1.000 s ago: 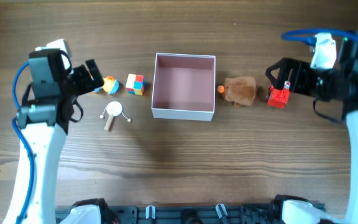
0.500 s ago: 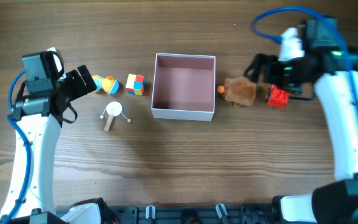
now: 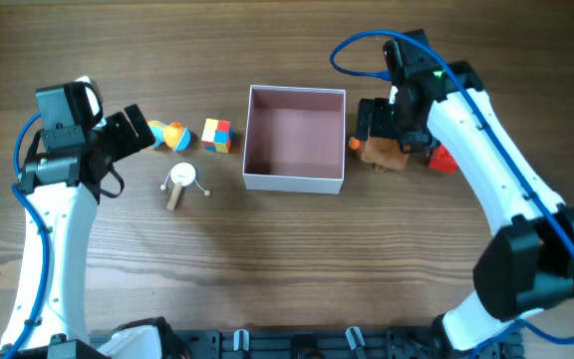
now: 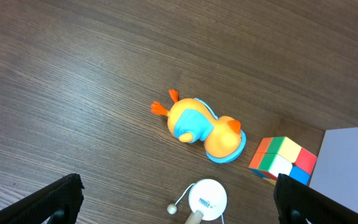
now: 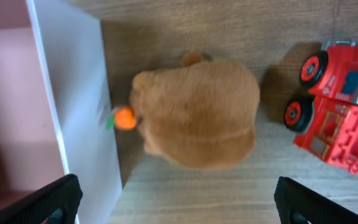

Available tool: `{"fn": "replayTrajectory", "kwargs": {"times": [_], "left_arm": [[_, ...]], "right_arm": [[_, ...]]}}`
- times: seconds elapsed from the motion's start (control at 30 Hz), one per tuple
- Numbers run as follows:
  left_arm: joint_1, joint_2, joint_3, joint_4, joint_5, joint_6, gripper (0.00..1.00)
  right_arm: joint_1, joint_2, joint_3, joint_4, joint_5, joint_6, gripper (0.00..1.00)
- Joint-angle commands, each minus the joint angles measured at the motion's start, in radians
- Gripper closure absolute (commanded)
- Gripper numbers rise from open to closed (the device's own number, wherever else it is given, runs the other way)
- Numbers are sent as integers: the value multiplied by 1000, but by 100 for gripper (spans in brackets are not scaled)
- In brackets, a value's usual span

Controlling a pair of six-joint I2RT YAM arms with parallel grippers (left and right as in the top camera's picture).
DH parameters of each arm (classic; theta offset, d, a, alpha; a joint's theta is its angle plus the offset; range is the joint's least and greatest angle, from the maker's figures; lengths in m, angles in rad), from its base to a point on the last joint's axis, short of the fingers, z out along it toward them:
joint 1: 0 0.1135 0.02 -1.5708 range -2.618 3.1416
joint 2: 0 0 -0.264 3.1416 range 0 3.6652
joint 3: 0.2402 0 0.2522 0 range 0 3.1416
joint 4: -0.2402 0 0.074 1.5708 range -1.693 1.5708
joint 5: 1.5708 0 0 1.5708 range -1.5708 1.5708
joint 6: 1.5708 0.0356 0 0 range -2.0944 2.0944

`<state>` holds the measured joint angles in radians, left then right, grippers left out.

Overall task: Pack container
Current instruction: 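Reach the right gripper to the brown plush toy and grasp it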

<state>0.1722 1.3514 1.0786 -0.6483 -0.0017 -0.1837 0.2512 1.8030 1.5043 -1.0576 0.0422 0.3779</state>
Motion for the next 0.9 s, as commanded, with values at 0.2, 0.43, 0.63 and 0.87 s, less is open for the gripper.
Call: {"fn": "replayTrajectory", "kwargs": {"times": [0.2, 0.43, 0.63, 0.87], "left_arm": [[5, 4, 21, 0, 12, 16, 0], [5, 4, 21, 0, 12, 16, 0], [5, 4, 21, 0, 12, 16, 0], [5, 4, 21, 0, 12, 16, 0]], "right_arm": [[-36, 176, 19, 64, 24, 64, 0], [-109, 234, -17, 98, -63, 34, 0], [-126, 235, -78, 161, -105, -15, 21], [-126, 235, -122, 184, -111, -14, 54]]}}
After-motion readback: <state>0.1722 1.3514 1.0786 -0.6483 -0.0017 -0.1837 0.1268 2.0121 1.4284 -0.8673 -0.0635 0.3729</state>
